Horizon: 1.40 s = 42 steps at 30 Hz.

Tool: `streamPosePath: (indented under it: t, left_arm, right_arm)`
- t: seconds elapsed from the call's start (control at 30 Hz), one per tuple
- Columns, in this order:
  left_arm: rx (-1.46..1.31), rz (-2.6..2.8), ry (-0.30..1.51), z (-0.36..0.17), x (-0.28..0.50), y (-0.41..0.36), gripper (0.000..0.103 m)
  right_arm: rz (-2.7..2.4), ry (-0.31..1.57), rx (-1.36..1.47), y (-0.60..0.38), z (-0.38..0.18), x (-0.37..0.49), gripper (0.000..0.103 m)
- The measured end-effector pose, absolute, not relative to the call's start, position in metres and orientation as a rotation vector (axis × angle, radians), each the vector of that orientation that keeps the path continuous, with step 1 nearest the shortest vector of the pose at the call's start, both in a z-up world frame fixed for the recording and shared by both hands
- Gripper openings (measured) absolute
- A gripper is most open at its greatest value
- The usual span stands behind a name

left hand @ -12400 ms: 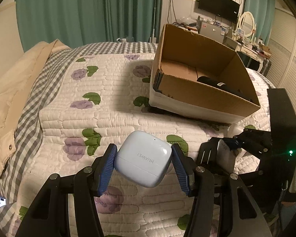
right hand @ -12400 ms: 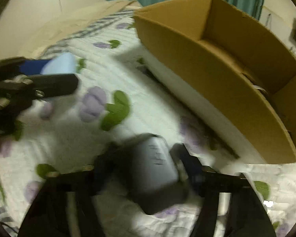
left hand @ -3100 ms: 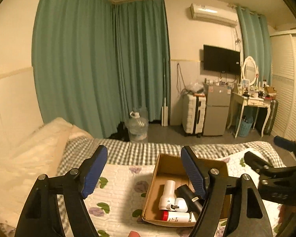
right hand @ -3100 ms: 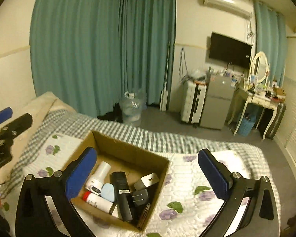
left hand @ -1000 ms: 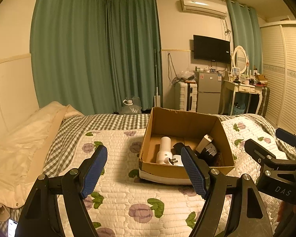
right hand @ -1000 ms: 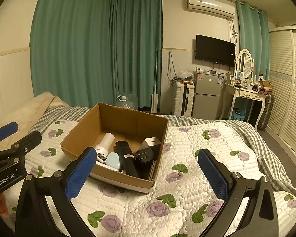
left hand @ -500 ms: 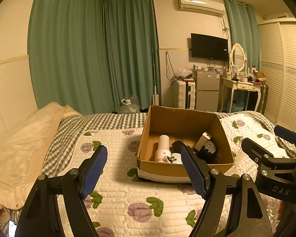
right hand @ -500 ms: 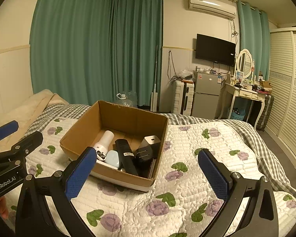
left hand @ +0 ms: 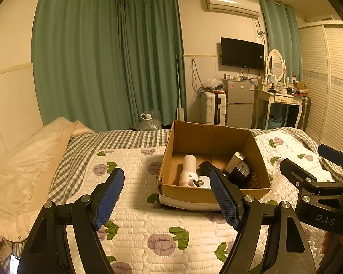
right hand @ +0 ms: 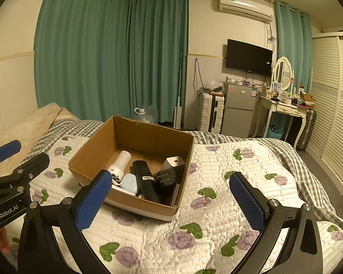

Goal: Organize rigid objects

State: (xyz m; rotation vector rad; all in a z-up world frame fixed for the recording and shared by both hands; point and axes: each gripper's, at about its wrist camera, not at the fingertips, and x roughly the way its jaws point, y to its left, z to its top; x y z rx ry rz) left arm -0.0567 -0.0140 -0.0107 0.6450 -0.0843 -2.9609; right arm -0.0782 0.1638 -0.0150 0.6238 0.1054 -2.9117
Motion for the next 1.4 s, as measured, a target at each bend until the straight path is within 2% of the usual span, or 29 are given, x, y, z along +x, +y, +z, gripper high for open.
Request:
streamPosePath:
  t: [1.4]
  left_arm:
    - [0.673,-2.961,-0.067,-0.0173,-0.0569,-0.0137,0.08]
  right_arm:
    - [-2.911,0.11,0.655,0.1686,-0.0217,-0.0794,0.103]
